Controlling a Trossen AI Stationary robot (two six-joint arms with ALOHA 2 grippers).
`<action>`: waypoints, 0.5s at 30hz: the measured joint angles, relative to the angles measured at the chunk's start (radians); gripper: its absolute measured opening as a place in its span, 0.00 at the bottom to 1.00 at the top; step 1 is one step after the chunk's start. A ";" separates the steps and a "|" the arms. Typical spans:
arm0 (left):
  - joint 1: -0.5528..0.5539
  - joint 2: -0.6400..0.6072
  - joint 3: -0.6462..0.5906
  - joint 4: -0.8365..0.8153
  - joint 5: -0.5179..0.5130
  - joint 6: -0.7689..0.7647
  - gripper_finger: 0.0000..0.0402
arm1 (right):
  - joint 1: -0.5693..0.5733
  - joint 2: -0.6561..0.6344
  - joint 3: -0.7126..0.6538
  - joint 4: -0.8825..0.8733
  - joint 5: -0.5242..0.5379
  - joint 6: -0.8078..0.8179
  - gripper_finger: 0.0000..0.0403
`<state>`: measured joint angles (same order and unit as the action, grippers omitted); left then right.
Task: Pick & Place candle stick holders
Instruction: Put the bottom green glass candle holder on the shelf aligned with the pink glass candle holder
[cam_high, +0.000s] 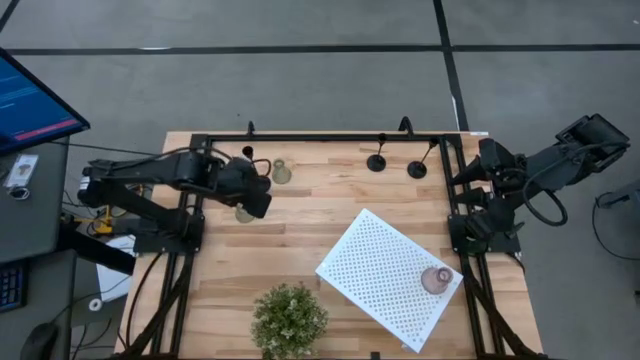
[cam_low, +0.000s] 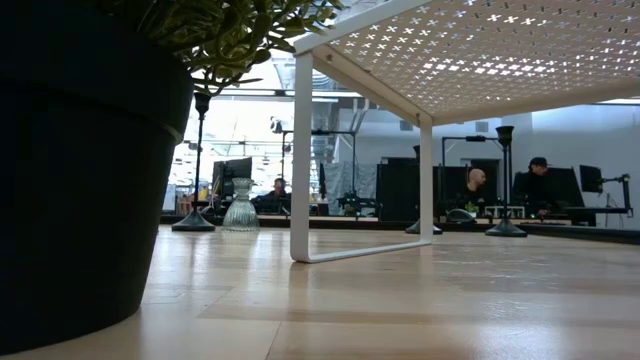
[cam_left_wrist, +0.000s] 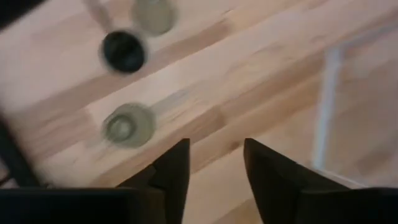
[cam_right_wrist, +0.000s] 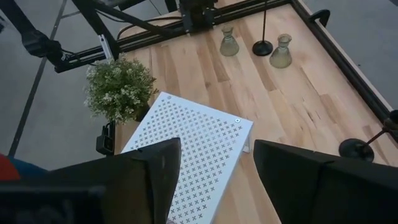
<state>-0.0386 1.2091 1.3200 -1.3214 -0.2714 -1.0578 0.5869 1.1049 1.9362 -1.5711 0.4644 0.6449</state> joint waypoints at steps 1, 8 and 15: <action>0.014 0.000 -0.024 -0.010 0.016 -0.015 0.41 | 0.000 0.000 0.000 0.000 0.000 0.000 0.49; 0.139 -0.001 -0.161 -0.037 0.111 0.002 0.49 | 0.000 0.000 0.000 0.000 0.000 0.000 0.48; 0.222 -0.013 -0.222 -0.033 0.125 0.120 0.49 | 0.000 0.000 0.000 0.000 0.000 0.002 0.48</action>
<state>0.1830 1.1963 1.0978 -1.3544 -0.1466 -0.9379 0.5869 1.1049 1.9362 -1.5711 0.4644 0.6470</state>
